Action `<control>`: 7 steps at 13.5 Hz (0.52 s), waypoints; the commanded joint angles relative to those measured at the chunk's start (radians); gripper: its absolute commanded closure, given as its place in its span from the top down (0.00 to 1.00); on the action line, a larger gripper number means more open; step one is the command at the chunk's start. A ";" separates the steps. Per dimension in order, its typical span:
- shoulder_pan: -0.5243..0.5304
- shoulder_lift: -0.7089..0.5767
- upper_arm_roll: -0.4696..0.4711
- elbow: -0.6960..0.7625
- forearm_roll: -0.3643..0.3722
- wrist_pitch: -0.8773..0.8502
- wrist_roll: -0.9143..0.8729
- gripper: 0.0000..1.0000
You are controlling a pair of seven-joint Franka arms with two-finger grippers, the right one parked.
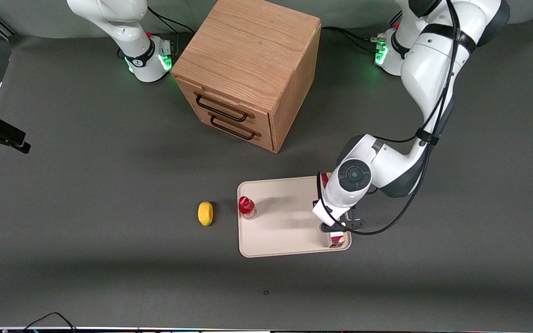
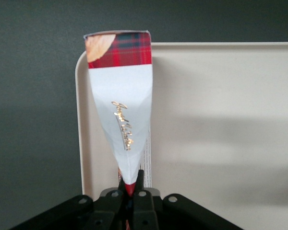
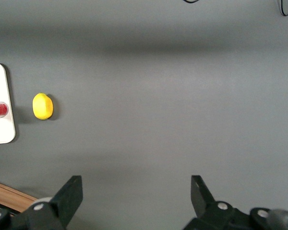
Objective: Place red cookie box on tray
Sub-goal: 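Carry the held cookie box over the white tray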
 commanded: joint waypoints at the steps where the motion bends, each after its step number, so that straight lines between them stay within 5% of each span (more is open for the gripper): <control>1: -0.008 0.011 0.003 0.015 0.027 0.019 -0.025 0.00; 2: -0.008 0.011 0.003 0.015 0.027 0.019 -0.025 0.00; 4: -0.003 0.011 0.004 0.014 0.029 0.019 -0.018 0.98; 7: 0.000 0.009 0.004 0.014 0.027 0.013 -0.008 1.00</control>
